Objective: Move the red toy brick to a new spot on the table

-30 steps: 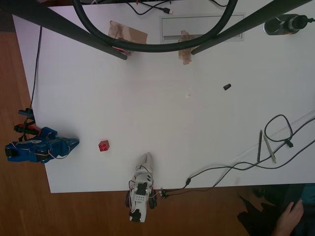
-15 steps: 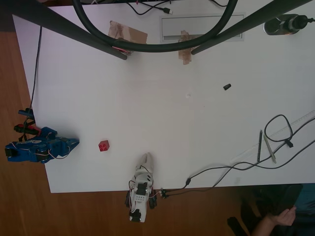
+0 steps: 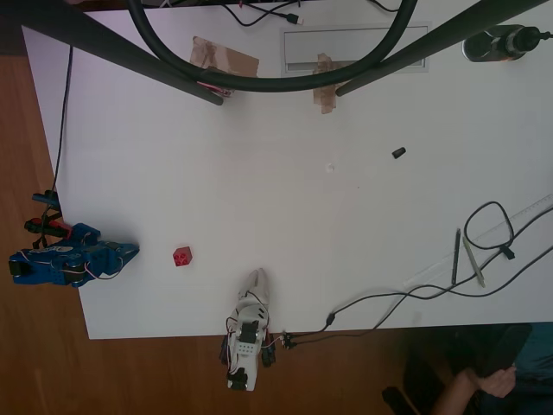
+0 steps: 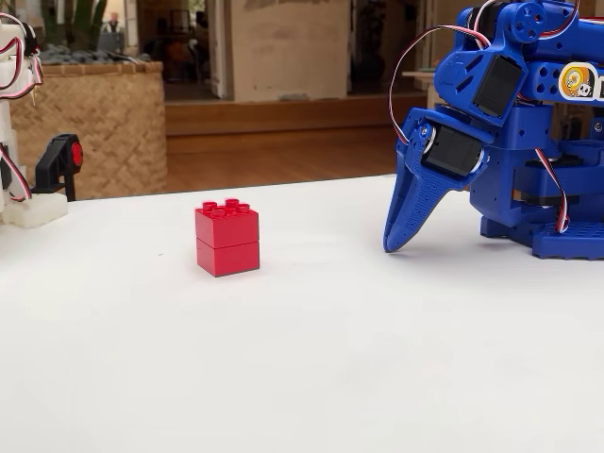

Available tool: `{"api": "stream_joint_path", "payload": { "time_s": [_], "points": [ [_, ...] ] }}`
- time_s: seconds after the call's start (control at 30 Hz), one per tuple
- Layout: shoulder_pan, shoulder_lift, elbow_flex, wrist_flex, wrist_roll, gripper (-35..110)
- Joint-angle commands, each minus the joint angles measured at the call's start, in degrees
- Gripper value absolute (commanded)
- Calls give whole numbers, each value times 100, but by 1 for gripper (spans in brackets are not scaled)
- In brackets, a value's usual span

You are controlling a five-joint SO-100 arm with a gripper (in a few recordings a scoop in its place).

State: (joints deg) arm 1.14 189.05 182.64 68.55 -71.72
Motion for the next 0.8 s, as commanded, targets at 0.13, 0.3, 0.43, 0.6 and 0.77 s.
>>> {"api": "stream_joint_path", "payload": {
  "time_s": [0.13, 0.3, 0.43, 0.6, 0.77],
  "points": [
    [18, 220, 193, 35, 9, 0],
    [9, 211, 193, 44, -9, 0],
    [-35, 88, 193, 9, -79, 0],
    [185, -325, -26, -404, -264, 3],
    [448, -1160, -932, -633, -642, 8]
  ]
}}
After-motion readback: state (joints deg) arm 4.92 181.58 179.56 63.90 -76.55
